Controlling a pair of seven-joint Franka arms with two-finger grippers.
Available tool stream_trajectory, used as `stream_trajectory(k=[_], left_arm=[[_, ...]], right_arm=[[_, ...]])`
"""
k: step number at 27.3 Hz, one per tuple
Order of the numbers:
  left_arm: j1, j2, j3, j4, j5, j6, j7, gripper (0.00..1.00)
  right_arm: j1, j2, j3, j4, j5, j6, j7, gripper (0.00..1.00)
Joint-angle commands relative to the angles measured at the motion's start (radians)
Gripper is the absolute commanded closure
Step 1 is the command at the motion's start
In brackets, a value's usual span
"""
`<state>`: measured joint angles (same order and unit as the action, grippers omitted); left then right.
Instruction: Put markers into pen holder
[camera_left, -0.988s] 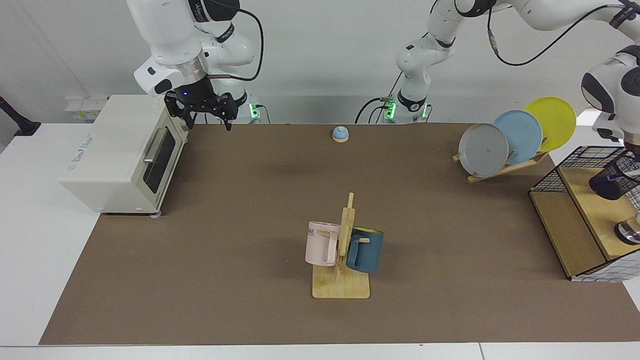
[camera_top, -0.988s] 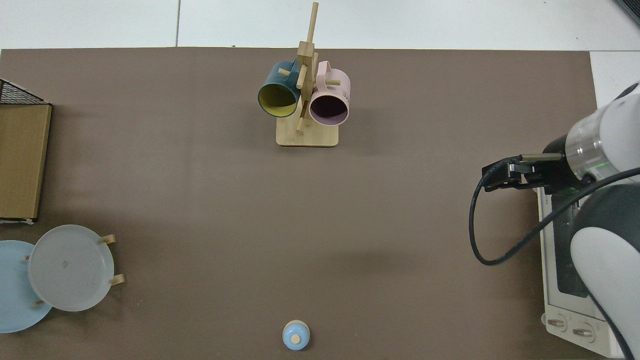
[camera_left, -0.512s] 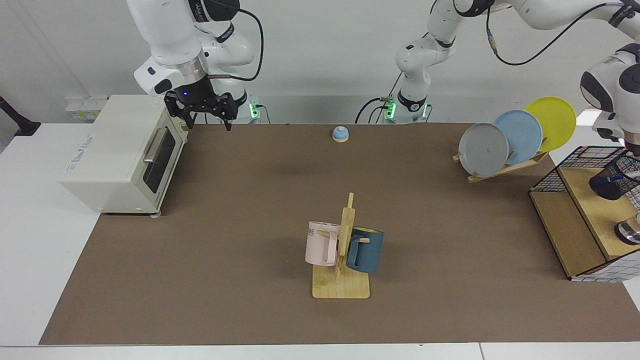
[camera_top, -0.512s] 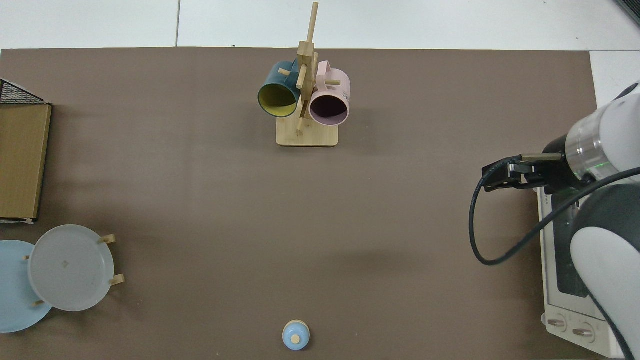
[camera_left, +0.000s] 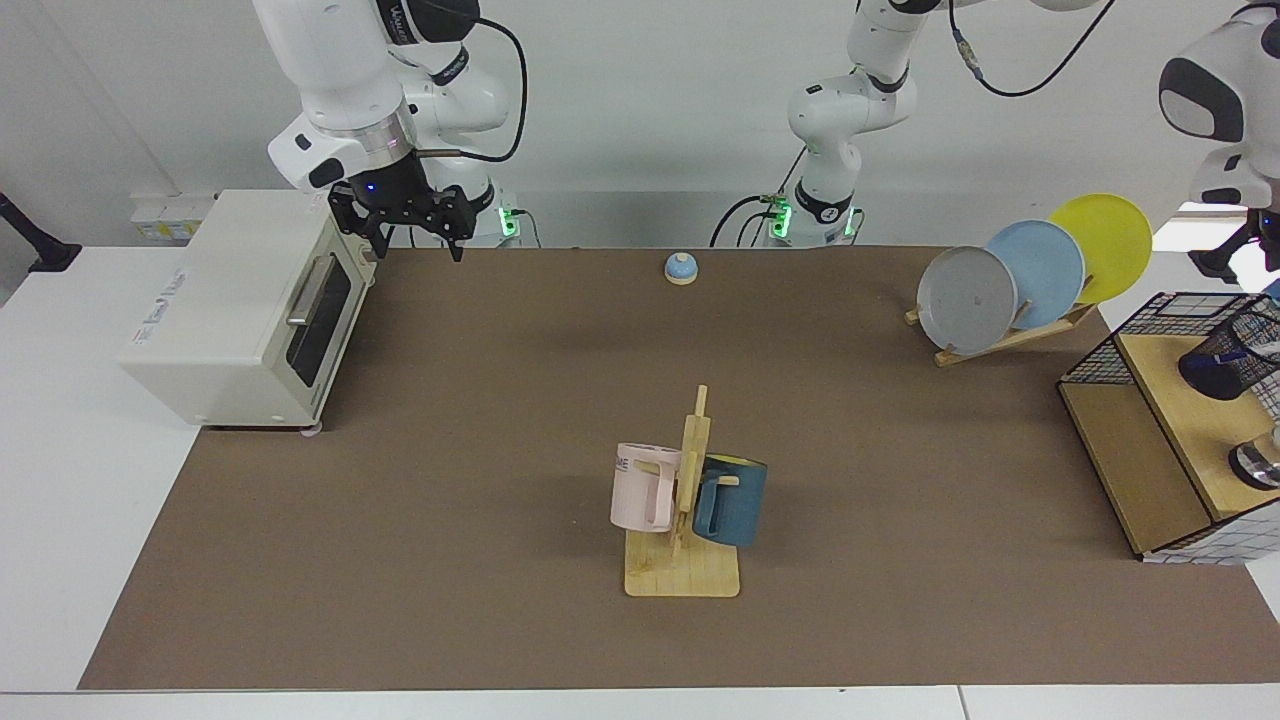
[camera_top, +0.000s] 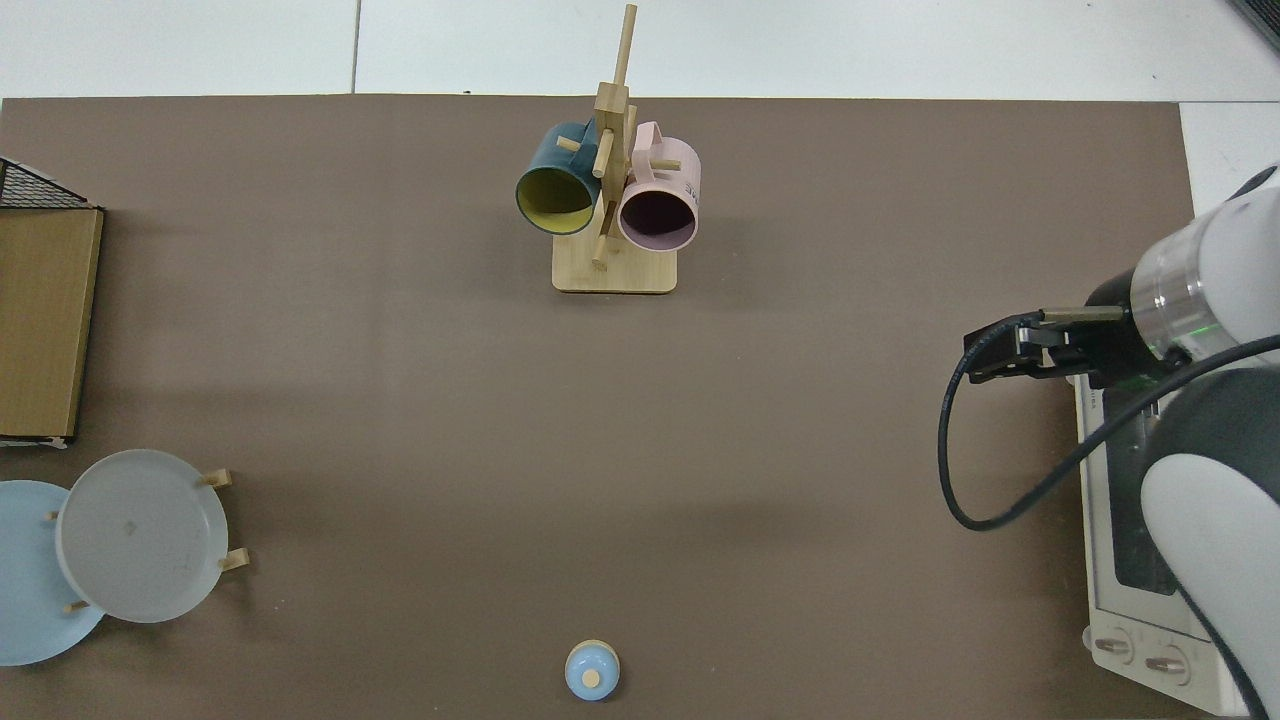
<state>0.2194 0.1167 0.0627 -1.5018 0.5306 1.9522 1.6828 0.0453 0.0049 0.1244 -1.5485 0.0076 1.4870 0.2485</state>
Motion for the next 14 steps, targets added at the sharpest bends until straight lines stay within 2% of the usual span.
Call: stream_trajectory(k=[1, 11, 14], left_arm=[[-0.077, -0.098, 0.023, -0.014, -0.093, -0.130, -0.133, 0.00], [-0.190, -0.153, 0.014, -0.021, -0.228, -0.334, -0.533, 0.00], [-0.202, -0.160, 0.006, -0.023, -0.290, -0.377, -0.687, 0.00]], right_arm=[[-0.021, -0.005, 0.015, -0.005, 0.017, 0.001, 0.015, 0.00], [-0.021, -0.005, 0.015, -0.005, 0.017, 0.001, 0.015, 0.00], [-0.021, -0.005, 0.015, -0.005, 0.017, 0.001, 0.015, 0.00]])
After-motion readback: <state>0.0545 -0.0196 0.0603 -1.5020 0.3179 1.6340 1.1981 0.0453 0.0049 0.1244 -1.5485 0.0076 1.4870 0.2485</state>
